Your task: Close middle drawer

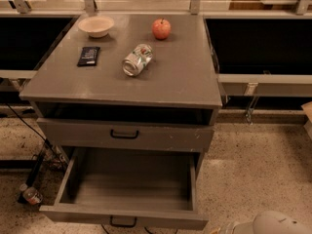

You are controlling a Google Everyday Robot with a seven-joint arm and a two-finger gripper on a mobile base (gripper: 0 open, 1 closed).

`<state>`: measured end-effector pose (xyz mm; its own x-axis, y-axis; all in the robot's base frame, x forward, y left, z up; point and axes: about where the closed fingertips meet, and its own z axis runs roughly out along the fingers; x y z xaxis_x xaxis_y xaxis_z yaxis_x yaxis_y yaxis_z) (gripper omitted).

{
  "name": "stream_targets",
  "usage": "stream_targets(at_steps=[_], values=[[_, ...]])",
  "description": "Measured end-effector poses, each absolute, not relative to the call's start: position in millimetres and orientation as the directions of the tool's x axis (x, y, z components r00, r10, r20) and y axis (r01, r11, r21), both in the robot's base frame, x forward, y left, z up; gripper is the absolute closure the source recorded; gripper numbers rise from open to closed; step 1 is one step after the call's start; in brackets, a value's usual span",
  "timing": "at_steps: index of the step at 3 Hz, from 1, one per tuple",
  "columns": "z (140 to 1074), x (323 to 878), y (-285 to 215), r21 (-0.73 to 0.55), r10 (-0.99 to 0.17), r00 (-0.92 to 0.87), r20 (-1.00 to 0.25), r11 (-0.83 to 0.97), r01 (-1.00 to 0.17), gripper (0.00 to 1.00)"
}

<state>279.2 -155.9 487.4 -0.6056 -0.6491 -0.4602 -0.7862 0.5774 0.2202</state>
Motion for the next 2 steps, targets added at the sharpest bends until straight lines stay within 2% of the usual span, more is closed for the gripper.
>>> stream_targets(at_steps=[2], values=[[487.4,270.5,-139.2,0.243,-0.656,-0.582,-0.48,0.539,-0.807,1.0]])
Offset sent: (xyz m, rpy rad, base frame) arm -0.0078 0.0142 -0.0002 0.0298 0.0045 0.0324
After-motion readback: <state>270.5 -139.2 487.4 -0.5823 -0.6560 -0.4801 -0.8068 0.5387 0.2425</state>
